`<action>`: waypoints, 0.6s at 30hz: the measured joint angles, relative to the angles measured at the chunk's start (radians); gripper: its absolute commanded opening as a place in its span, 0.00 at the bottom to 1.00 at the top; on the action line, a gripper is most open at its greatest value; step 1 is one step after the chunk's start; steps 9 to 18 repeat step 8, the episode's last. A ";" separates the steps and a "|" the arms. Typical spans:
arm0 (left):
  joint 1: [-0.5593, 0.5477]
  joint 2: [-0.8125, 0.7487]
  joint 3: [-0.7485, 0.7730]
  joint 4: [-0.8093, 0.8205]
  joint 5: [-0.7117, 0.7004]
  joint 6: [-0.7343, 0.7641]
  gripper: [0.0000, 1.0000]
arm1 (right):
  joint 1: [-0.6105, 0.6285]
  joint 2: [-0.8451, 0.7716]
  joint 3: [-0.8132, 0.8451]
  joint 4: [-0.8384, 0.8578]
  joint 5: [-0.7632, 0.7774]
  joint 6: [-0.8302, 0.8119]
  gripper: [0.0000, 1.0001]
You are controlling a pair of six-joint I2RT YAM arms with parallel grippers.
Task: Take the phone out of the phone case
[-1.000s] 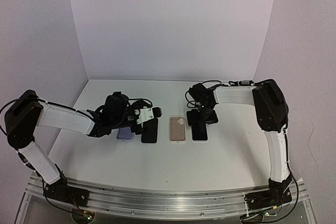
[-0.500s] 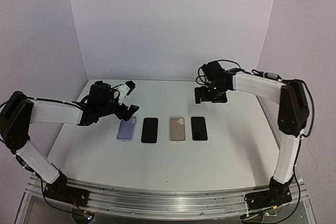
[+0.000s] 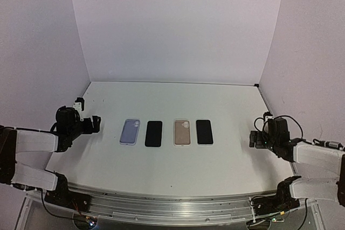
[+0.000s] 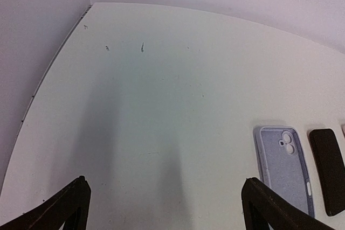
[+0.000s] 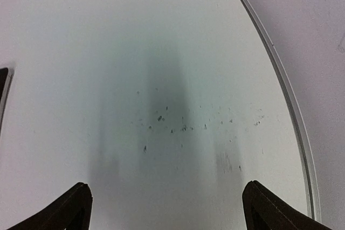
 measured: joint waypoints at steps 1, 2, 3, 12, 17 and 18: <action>0.011 -0.013 -0.016 0.010 -0.002 0.002 0.99 | 0.000 -0.034 -0.056 0.041 0.006 -0.015 0.98; 0.026 -0.025 -0.032 0.021 -0.002 0.003 1.00 | 0.000 -0.058 -0.101 0.077 0.012 -0.025 0.98; 0.041 -0.038 -0.048 0.032 -0.002 0.004 1.00 | 0.000 -0.076 -0.138 0.111 0.017 -0.033 0.98; 0.092 -0.086 -0.100 0.043 0.008 0.003 1.00 | 0.000 -0.092 -0.216 0.230 0.021 -0.044 0.98; 0.092 -0.086 -0.100 0.043 0.008 0.003 1.00 | 0.000 -0.092 -0.216 0.230 0.021 -0.044 0.98; 0.092 -0.086 -0.100 0.043 0.008 0.003 1.00 | 0.000 -0.092 -0.216 0.230 0.021 -0.044 0.98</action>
